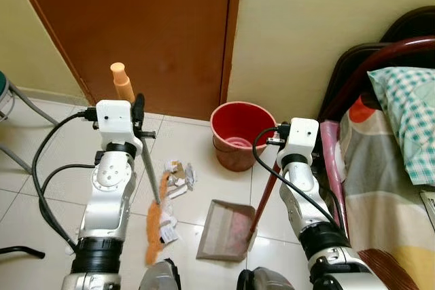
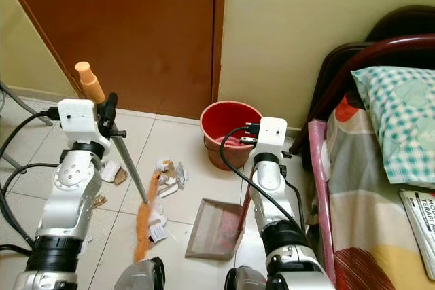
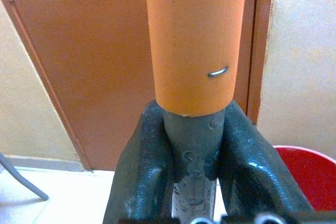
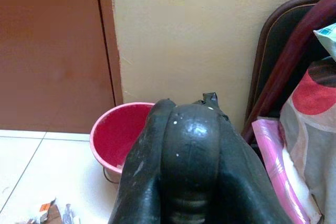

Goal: Sweep floor

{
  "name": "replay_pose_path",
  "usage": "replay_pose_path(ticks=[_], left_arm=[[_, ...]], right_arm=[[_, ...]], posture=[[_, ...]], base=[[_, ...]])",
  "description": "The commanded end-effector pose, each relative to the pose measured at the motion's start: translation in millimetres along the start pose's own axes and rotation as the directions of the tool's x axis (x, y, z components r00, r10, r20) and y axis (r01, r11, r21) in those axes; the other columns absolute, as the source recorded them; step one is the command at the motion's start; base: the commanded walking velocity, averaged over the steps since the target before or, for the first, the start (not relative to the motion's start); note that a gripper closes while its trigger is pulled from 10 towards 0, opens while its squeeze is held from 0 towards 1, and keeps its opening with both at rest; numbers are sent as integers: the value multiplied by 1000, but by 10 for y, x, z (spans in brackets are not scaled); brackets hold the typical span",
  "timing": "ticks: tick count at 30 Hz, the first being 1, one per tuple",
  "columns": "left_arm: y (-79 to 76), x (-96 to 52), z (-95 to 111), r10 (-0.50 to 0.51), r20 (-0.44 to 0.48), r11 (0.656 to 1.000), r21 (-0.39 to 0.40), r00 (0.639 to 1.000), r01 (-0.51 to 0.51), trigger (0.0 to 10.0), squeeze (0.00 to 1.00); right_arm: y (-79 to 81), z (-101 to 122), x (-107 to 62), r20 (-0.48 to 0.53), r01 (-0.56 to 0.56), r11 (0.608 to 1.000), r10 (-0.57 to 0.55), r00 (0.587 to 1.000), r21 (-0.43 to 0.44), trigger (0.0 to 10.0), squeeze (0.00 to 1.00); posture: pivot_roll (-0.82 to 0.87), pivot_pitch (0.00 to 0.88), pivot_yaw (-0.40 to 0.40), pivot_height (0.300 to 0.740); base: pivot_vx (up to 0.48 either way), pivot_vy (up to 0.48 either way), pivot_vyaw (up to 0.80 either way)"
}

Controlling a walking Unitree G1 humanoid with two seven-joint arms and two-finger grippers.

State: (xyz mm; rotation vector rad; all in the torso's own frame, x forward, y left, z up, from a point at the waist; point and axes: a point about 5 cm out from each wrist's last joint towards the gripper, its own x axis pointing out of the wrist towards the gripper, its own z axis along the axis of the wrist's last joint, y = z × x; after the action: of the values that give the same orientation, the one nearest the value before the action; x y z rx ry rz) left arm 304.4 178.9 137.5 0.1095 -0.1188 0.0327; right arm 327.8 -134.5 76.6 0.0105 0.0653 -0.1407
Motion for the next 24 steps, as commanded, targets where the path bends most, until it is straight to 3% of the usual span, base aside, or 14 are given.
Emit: replay_pose_path(ticks=[1,10,14,24], left_arm=[[66,-54,22,-5,17,999,40,1000,4,10000,0],[26,-175,-11,-32,7,999,37,999,32,10000,0],[-71,-161,-9,-58,8,998,22,998,58,10000,0],[-44,-143,3,-51,6,999,20,999,50,10000,0]], right_arm=[[-36,41,-4,12,8,1000,-8,1000,23,10000,0],[-161,91,-105,54,13,1000,-14,998,26,10000,0],[-232,48,-129,41,30,999,-31,999,21,10000,0],[-230,50,-144,26,26,999,-26,999,22,10000,0]], posture=[[10,110,-39,740],[-3,112,-43,740],[-6,111,-43,740],[-7,107,-43,740]], base=[[0,0,0],[0,0,0],[-301,0,0],[-302,0,0]])
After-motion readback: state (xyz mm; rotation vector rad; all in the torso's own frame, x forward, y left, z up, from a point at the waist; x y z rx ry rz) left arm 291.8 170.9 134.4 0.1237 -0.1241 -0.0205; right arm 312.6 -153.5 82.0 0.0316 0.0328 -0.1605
